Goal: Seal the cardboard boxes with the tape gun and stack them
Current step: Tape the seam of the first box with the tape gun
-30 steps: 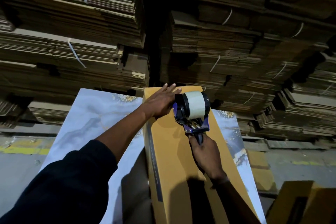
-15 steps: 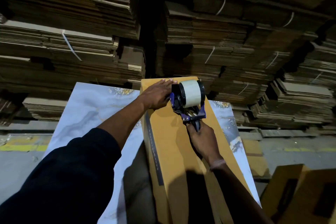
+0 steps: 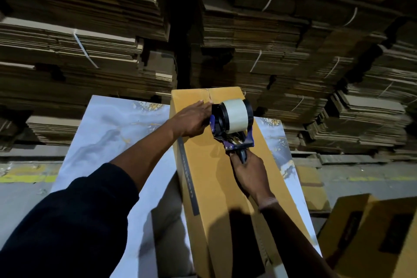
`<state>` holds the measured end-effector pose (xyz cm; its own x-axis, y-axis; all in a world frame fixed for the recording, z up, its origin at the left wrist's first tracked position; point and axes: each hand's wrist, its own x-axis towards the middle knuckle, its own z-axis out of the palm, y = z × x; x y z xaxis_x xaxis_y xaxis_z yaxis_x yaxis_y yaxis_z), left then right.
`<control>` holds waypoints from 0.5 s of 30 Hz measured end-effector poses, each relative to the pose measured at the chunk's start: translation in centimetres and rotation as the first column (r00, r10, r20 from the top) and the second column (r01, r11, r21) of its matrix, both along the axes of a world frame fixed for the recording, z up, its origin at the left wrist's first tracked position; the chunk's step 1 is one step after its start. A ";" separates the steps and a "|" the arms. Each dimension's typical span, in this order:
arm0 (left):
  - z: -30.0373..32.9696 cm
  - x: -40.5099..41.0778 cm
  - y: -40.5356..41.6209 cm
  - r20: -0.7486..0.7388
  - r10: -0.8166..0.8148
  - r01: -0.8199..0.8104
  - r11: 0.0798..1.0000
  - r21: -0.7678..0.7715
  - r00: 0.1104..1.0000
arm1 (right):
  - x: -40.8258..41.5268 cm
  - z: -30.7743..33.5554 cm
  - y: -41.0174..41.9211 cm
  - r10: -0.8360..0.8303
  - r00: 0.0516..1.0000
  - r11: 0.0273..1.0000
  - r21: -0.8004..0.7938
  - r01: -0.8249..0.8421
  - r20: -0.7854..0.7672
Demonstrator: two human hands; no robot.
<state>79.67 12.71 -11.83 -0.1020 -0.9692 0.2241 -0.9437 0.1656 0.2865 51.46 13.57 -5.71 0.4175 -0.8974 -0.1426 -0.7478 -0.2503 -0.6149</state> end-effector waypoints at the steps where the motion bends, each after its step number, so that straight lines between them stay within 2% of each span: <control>1: -0.1 -0.1 0.2 -0.003 0.001 -0.001 1.000 -0.001 1.000 | 0.0 0.0 0.0 0.002 1.000 1.000 -0.003 -0.002 -0.006; 9: 1.3 -0.9 0.8 -0.023 0.057 -0.056 0.997 0.048 0.998 | -0.9 0.8 0.6 0.021 0.999 1.000 0.017 -0.020 -0.033; 15: 1.4 -1.9 1.2 0.066 0.070 -0.078 0.990 0.117 0.995 | -4.6 -0.3 2.7 0.012 0.999 1.000 0.022 -0.011 -0.046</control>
<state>77.75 13.87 -10.44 -0.0389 -0.9940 0.1019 -0.9686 0.0626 0.2406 46.85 16.26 -5.97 0.4205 -0.8891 -0.1810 -0.7725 -0.2462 -0.5853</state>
